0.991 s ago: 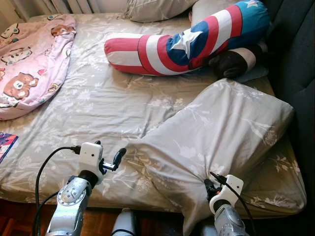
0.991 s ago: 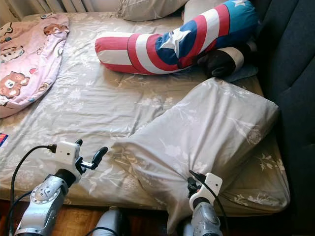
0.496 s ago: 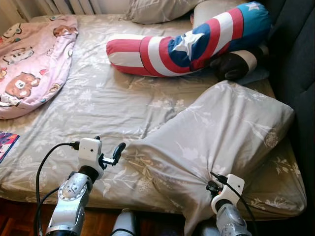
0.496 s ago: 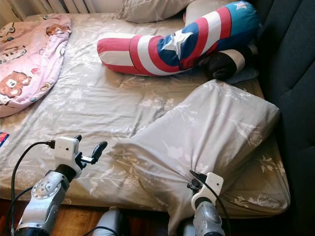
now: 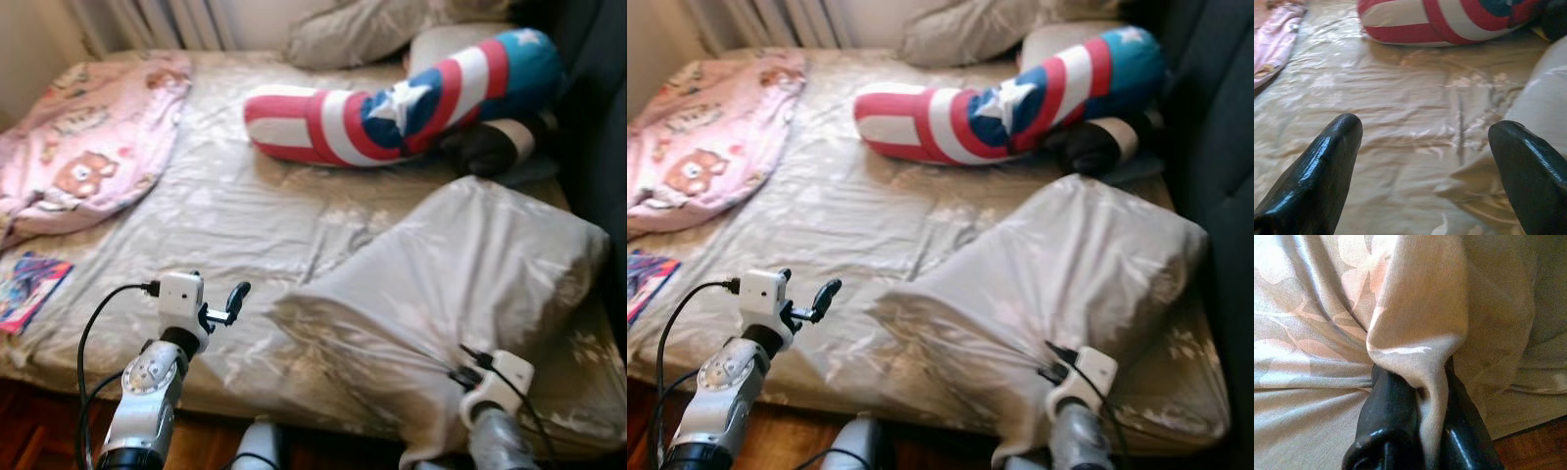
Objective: Clean up the room
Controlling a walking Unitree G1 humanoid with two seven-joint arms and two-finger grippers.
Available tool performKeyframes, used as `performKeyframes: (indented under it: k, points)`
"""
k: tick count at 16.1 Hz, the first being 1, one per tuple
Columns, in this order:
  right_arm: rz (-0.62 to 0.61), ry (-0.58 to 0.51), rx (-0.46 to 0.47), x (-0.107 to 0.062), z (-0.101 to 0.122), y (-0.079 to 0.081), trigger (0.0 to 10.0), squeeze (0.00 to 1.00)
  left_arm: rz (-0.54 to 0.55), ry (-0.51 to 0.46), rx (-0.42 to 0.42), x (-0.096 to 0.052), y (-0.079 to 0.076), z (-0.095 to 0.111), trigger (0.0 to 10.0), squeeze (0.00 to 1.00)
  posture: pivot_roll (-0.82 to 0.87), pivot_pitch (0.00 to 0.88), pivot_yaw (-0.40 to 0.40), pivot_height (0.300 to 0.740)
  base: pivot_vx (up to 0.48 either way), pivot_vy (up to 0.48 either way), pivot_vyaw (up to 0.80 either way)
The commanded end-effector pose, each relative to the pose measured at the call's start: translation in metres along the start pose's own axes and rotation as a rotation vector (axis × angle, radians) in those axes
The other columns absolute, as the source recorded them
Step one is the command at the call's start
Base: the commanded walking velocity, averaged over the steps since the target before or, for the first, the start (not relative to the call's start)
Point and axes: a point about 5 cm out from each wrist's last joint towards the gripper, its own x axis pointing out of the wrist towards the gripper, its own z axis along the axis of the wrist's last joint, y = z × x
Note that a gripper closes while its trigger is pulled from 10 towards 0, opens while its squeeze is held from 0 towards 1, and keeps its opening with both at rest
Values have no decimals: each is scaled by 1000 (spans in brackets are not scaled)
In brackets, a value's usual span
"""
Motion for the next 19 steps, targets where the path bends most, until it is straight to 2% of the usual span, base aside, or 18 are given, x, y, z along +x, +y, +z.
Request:
performKeyframes:
  k: [1,2,4,5,6,8,10,11,12,14,15,17,18,19]
  points:
    - [-212,-104,33,-2,31,-54,0,0,33,1,-11,-2,7,-3,10000,0,40,56,43,661,0,0,0]
    - [-293,-152,20,-6,48,-81,0,0,43,1,-15,-2,9,-4,10000,0,29,43,36,661,0,0,0]
    - [-365,-207,-20,-12,70,-107,0,0,50,2,-19,-1,10,-5,10000,0,20,34,31,661,0,0,0]
    - [-430,-250,-69,-20,90,-130,0,0,56,1,-23,-1,10,-7,10000,0,9,23,26,661,0,0,0]
    - [-478,-278,-105,-26,105,-145,0,0,58,1,-26,-1,10,-8,10000,0,2,24,24,661,0,0,0]
    - [-578,-332,-147,-42,133,-173,0,0,64,-3,-30,1,10,-9,10000,0,-10,37,24,661,0,0,0]
    - [-603,-339,-172,-49,144,-184,0,0,66,-2,-32,1,12,-11,10000,0,-17,44,26,661,0,0,0]
    - [-606,-333,-191,-49,145,-185,8118,0,68,1,-31,1,13,-12,10000,0,-19,47,28,661,0,0,0]
    - [-607,-326,-207,-49,144,-185,10000,0,72,5,-31,0,16,-14,10000,0,-17,52,28,661,0,0,0]
    - [-616,-315,-196,-48,139,-184,10000,0,74,6,-31,-1,17,-14,10000,0,-15,54,31,661,0,0,0]
    - [-612,-311,-191,-47,135,-183,10000,1000,73,11,-31,-1,17,-15,10000,0,-8,57,34,661,0,0,0]
    - [-621,-323,-180,-48,135,-183,10000,1000,74,12,-31,-2,17,-16,10000,0,-7,58,35,661,0,0,0]
    - [-604,-382,-177,-48,142,-180,10000,1000,78,12,-38,-2,18,-16,10000,0,-5,59,36,661,0,0,0]
    - [-573,-434,-223,-47,150,-174,10000,0,78,13,-41,-2,19,-17,10000,0,-7,57,38,661,0,0,0]
